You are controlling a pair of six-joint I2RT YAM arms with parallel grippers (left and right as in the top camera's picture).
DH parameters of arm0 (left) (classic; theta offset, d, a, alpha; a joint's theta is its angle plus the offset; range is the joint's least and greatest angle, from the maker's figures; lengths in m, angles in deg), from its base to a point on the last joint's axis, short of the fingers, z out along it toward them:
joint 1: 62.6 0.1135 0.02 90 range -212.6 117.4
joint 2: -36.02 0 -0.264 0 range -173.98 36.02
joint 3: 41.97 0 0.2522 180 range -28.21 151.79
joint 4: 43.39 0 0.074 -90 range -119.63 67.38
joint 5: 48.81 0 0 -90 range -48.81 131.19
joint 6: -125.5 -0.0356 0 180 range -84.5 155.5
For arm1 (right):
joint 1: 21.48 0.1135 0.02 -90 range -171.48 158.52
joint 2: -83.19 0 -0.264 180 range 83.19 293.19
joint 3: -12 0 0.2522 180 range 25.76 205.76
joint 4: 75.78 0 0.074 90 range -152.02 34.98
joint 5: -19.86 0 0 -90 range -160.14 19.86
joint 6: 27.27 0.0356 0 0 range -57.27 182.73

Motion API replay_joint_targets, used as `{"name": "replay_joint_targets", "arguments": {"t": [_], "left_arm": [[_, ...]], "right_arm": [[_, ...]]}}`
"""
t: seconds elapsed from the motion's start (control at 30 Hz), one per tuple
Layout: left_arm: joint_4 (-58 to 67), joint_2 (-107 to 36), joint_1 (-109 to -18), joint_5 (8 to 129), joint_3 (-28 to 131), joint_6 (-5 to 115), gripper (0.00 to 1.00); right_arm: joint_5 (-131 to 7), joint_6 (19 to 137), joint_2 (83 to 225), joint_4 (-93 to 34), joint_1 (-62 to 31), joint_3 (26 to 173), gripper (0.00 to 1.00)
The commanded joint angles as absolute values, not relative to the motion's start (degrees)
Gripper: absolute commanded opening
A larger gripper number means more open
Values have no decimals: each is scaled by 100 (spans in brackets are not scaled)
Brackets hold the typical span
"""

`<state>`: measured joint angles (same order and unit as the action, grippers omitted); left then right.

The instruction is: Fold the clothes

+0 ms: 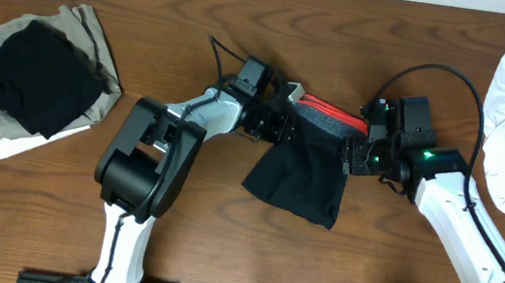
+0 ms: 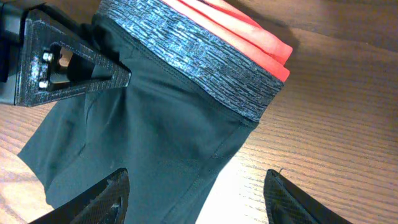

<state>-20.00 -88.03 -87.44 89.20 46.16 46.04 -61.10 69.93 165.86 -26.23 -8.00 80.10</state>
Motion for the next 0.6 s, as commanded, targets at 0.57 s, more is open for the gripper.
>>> {"name": "replay_joint_targets", "arguments": {"t": [0.57], "left_arm": [[684,-8738,-7514,7095,4515,5922,6]], "right_arm": [[-6090,6995,16619,-2514,-726,8034,68]]}}
